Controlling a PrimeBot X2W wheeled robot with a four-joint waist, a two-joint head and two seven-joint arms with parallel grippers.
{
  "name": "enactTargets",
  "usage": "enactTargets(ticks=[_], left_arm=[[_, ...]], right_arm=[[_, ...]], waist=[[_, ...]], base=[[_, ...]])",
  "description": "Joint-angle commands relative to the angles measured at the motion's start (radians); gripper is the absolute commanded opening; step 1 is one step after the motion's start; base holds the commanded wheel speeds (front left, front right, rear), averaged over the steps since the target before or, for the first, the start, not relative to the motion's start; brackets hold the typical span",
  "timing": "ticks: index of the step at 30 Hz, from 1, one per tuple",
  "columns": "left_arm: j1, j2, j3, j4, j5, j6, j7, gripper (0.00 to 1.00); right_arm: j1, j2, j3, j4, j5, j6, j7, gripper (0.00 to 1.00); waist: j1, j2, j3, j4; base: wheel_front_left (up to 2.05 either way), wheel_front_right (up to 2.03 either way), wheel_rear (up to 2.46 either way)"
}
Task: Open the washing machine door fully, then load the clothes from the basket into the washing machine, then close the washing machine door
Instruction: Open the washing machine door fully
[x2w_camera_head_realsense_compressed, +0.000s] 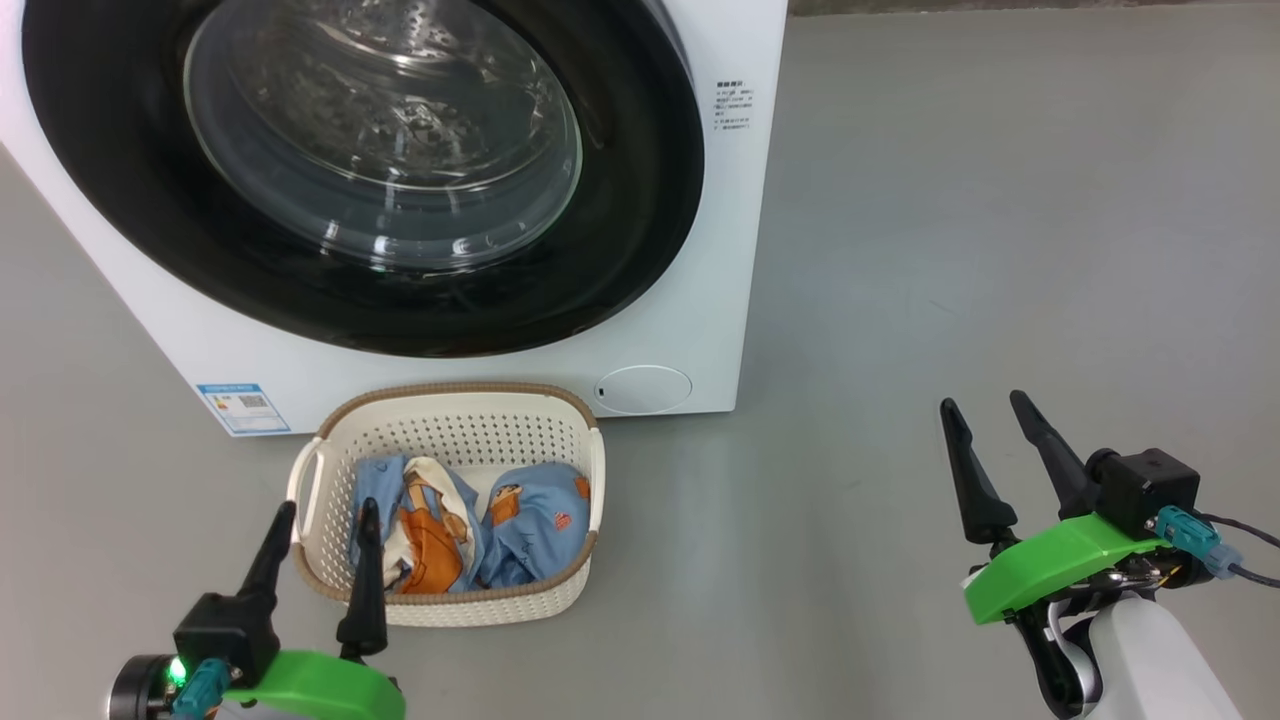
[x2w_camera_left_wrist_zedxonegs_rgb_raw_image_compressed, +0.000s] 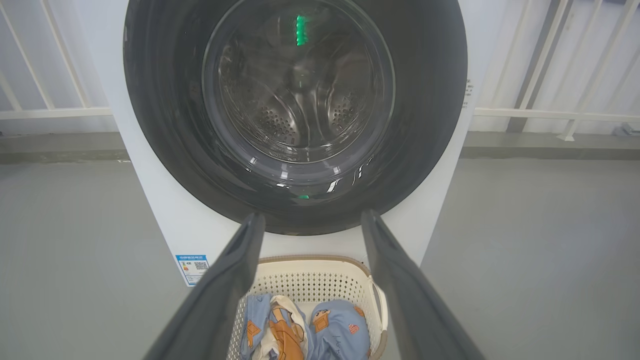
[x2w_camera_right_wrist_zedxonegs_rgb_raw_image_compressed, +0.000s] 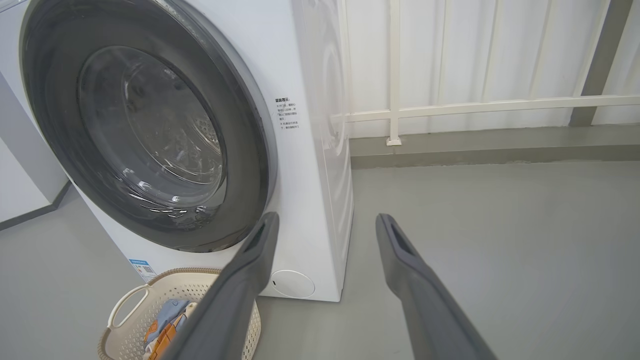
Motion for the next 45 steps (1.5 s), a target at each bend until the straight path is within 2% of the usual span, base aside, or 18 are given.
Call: enactTargets(ticks=[1, 14, 19, 28, 29, 30, 31, 37, 45], left_arm=[[-0.025, 0.011, 0.028, -0.031, 0.003, 0.006, -0.006, 1.0], [-0.034, 0.01, 0.016, -0.07, 0.007, 0.014, -0.006, 1.0], [-0.024, 0.01, -0.013, -0.107, 0.013, 0.014, -0.006, 1.0], [-0.038, 0.01, -0.079, -0.119, -0.012, 0.031, -0.006, 1.0], [-0.043, 0.01, -0.082, -0.124, -0.011, 0.032, -0.006, 1.0], [-0.048, 0.01, -0.087, -0.127, -0.01, 0.031, -0.006, 1.0], [-0.052, 0.01, -0.092, -0.131, -0.01, 0.031, -0.006, 1.0], [-0.083, 0.01, -0.122, -0.16, -0.012, 0.034, -0.006, 1.0], [-0.142, 0.01, -0.146, -0.182, -0.015, 0.044, -0.006, 1.0]], right_arm=[[-0.021, -0.002, 0.017, -0.03, 0.005, 0.002, -0.012, 1.0], [-0.053, -0.001, -0.005, -0.045, 0.035, 0.002, -0.012, 1.0], [-0.143, 0.006, -0.044, -0.038, 0.16, 0.002, -0.012, 1.0], [-0.39, 0.001, -0.158, 0.007, 0.493, 0.002, 0.042, 1.0], [-0.418, 0.002, -0.179, 0.02, 0.533, 0.002, 0.056, 0.98], [-0.446, 0.003, -0.2, 0.033, 0.572, 0.002, 0.068, 0.41], [-0.474, 0.003, -0.221, 0.049, 0.608, 0.002, 0.082, 0.0], [-0.627, 0.009, -0.35, 0.187, 0.794, 0.002, 0.175, 0.0], [-0.794, -0.004, -0.41, 0.345, 0.884, 0.002, 0.31, 0.0]], waist=[[0.0, -0.0001, 0.002, 0.001], [0.0, -0.0001, 0.041, 0.006], [0.0, -0.0001, 0.071, 0.018], [0.0, -0.0001, 0.115, 0.07], [0.0, -0.0001, 0.119, 0.076], [0.0, -0.0001, 0.124, 0.083], [0.0, -0.0001, 0.129, 0.09], [0.0, -0.0001, 0.17, 0.125], [0.0, -0.0001, 0.235, 0.151]], base=[[0.0, 0.0, 0.0], [0.0, 0.0, 0.0], [0.0, 0.0, 0.0], [0.0, 0.0, 0.0], [0.0, 0.0, 0.0], [0.0, 0.0, 0.0], [0.0, 0.0, 0.0], [0.0, 0.0, 0.0], [0.0, 0.0, 0.0]])
